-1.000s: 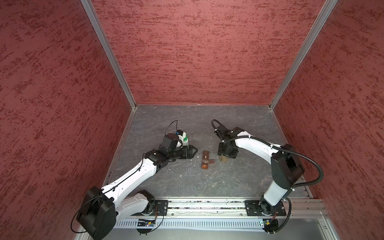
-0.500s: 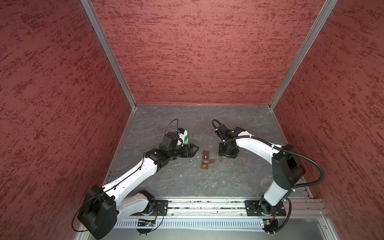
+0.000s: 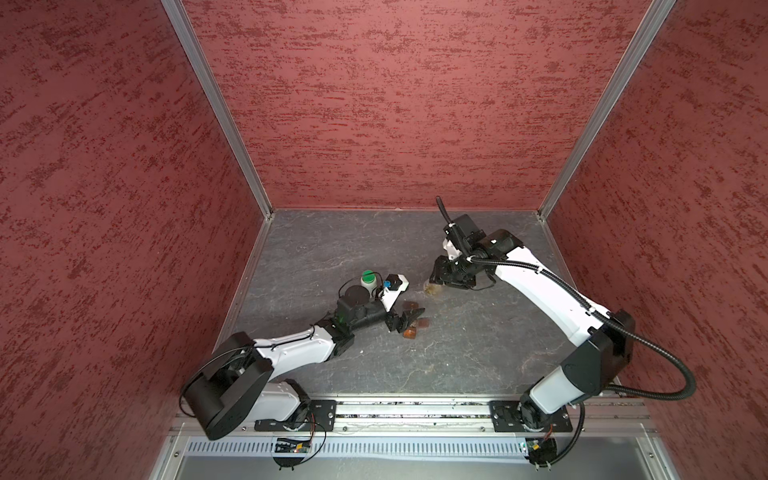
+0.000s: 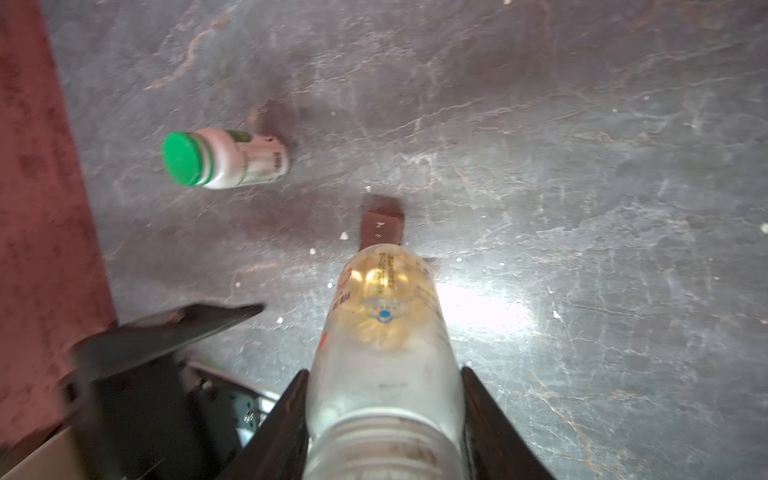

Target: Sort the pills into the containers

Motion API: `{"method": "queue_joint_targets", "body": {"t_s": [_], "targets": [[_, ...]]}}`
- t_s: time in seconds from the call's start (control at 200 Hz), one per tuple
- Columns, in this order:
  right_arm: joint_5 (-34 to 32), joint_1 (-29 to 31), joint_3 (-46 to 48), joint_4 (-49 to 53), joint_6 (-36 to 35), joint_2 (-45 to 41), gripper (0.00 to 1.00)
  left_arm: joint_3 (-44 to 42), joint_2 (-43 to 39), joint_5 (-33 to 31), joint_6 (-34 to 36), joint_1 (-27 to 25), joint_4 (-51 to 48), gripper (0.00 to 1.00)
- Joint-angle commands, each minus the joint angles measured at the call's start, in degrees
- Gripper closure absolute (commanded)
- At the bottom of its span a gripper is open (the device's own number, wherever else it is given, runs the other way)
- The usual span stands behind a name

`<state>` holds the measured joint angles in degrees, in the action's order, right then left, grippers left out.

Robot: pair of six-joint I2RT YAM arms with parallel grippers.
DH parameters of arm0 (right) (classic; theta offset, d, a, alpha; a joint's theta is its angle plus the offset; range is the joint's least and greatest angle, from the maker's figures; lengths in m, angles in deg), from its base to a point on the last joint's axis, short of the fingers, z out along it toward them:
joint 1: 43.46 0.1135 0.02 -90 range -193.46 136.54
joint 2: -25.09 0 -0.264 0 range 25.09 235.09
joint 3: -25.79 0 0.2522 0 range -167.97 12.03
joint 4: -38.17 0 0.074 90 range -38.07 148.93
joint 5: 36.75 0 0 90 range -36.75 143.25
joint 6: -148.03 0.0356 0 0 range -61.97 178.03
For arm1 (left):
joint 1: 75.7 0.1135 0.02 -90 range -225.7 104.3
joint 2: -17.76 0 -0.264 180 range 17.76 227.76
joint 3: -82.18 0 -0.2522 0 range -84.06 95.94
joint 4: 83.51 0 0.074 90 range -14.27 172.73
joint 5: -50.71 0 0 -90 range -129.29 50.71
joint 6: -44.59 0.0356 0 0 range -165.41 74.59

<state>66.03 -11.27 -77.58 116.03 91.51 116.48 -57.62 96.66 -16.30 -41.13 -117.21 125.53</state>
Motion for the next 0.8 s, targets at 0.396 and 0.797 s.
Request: {"method": "queue_joint_targets", "body": {"t_s": [0.396,0.797], "targets": [[10.33,-0.68,0.32,3.72,-5.94,-4.05,0.60,5.03,13.81,13.59,10.00,1.86,20.06,0.20],[12.49,-0.63,2.02,3.34,-7.26,-4.31,0.61,7.06,16.15,17.48,9.01,2.45,17.96,0.32]]}}
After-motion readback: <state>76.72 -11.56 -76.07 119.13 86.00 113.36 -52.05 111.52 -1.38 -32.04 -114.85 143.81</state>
